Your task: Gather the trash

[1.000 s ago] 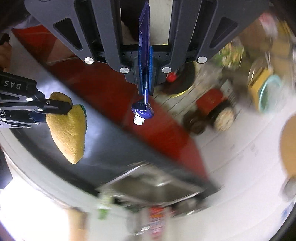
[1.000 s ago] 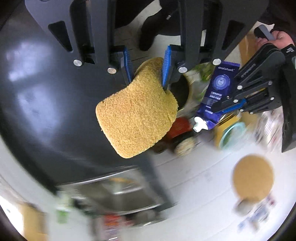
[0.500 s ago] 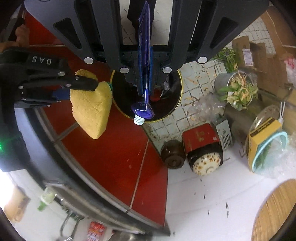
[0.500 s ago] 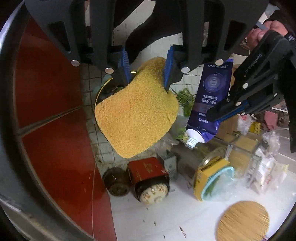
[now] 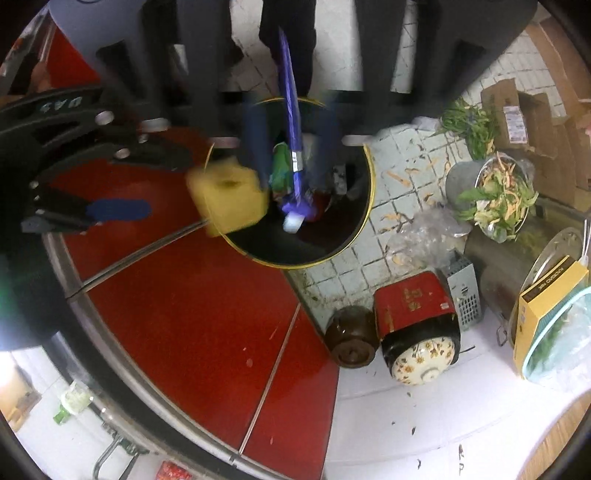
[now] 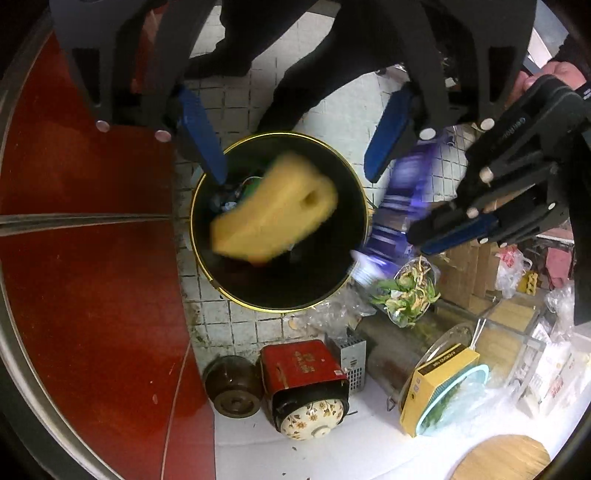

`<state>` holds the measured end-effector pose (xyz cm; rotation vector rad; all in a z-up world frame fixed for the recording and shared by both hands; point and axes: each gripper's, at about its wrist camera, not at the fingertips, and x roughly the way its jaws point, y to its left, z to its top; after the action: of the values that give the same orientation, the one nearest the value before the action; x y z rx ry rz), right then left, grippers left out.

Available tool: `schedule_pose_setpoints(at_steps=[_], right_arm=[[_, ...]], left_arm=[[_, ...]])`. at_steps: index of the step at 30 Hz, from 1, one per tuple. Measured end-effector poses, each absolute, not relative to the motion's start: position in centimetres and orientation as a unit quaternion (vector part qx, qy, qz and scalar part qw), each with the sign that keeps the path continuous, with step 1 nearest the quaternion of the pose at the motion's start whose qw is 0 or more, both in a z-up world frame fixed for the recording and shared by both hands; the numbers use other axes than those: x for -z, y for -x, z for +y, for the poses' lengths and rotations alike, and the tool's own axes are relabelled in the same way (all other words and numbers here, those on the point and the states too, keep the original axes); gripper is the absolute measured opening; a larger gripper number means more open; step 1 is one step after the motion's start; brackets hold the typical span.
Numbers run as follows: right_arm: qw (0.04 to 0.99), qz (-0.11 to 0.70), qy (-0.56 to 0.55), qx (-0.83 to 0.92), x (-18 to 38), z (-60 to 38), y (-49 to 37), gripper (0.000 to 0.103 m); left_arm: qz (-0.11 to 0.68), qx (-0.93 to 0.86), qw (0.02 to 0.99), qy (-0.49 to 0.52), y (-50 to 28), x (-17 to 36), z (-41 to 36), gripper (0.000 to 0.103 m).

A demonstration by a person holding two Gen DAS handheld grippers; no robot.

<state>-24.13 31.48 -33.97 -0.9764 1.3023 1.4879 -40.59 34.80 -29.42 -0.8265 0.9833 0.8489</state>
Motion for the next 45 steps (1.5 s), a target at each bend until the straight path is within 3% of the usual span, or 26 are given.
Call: schedule_pose_setpoints(at_steps=[2, 3, 13, 19, 29, 38, 45], right_arm=[[0.451, 0.528, 0.394, -0.602, 34.0, 31.5, 23.8, 0.079], [0.453, 0.528, 0.395, -0.601, 33.9, 31.5, 23.6, 0.079], [0.470, 0.520, 0.378, -0.605, 30.8, 29.6, 21.7, 0.081], [0.522, 0.504, 0.336, -0.601, 24.2, 25.0, 18.4, 0.087], [0.748, 0.488, 0.158, -0.422, 11.0, 2.2, 3.3, 0.096], [0.856, 0.491, 0.011, -0.158, 7.5, -22.0, -6.1, 0.096], [0.870, 0.482, -0.039, -0.090, 6.5, -30.3, -7.7, 0.096]], left_arm=[[0.436, -0.399, 0.719, 0.366, 41.0, 29.2, 34.7, 0.071], [0.435, -0.400, 0.717, 0.371, 41.2, 29.3, 34.8, 0.073], [0.433, -0.395, 0.726, 0.361, 40.7, 26.7, 34.4, 0.073], [0.465, -0.385, 0.742, 0.291, 37.4, 21.0, 33.0, 0.087], [0.456, -0.212, 0.848, 0.169, 21.0, 9.6, 23.1, 0.092], [0.493, -0.080, 0.853, 0.153, 4.5, 4.8, 9.9, 0.091], [0.491, -0.047, 0.867, 0.069, -0.7, 3.3, 0.6, 0.092]])
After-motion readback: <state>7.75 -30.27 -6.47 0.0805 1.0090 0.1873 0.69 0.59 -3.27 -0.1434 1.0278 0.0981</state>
